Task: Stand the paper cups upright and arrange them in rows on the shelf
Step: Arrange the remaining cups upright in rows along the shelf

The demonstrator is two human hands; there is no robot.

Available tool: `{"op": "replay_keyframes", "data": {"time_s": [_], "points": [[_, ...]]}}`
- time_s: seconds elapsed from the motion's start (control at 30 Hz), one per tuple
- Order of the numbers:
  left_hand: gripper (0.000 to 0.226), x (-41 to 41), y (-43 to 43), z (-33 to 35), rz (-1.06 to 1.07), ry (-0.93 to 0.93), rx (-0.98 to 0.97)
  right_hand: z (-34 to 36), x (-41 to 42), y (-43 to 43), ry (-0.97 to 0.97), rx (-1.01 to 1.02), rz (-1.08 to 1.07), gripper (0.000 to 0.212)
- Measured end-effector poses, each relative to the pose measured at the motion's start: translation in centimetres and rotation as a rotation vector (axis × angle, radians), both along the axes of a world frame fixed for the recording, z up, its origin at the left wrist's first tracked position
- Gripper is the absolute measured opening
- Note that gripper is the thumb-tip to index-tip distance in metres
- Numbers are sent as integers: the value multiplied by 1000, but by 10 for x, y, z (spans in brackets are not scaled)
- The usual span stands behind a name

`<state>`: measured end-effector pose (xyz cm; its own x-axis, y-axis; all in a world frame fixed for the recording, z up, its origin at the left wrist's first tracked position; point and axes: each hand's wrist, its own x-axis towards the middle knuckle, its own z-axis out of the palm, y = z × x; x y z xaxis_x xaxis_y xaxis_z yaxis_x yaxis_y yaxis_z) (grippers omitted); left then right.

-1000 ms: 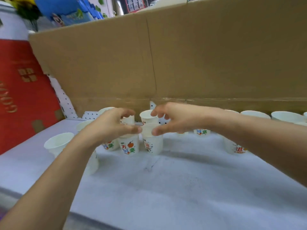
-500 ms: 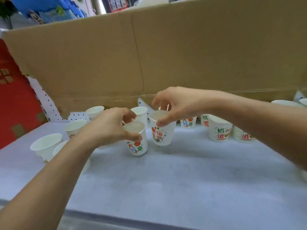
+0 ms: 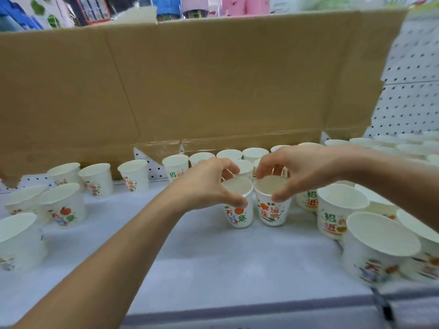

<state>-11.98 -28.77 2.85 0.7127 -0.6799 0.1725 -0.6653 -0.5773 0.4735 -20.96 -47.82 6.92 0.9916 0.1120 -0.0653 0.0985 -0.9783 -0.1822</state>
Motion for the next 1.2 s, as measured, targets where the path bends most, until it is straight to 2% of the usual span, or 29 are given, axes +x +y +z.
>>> {"op": "replay_keyframes", "data": {"time_s": [0.27, 0.5, 0.73, 0.93, 1.1, 1.2], "points": [[81, -12, 1, -4, 60, 48, -77, -9, -9, -12, -67, -66, 24, 30], [69, -12, -5, -6, 96, 74, -134, -15, -13, -22, -161, -112, 56, 10], [67, -9, -12, -9, 108, 62, -141, -17, -13, -32, -188, -145, 42, 5], [61, -32, -3, -10, 128, 19, -195, -14, -29, -18, -277, -148, 56, 33], [56, -77, 30, -33, 212, -84, -369, -24, -53, 27, -340, 91, 157, 44], [54, -100, 63, -57, 304, -158, -454, -43, -63, 66, -333, 311, 185, 55]]}}
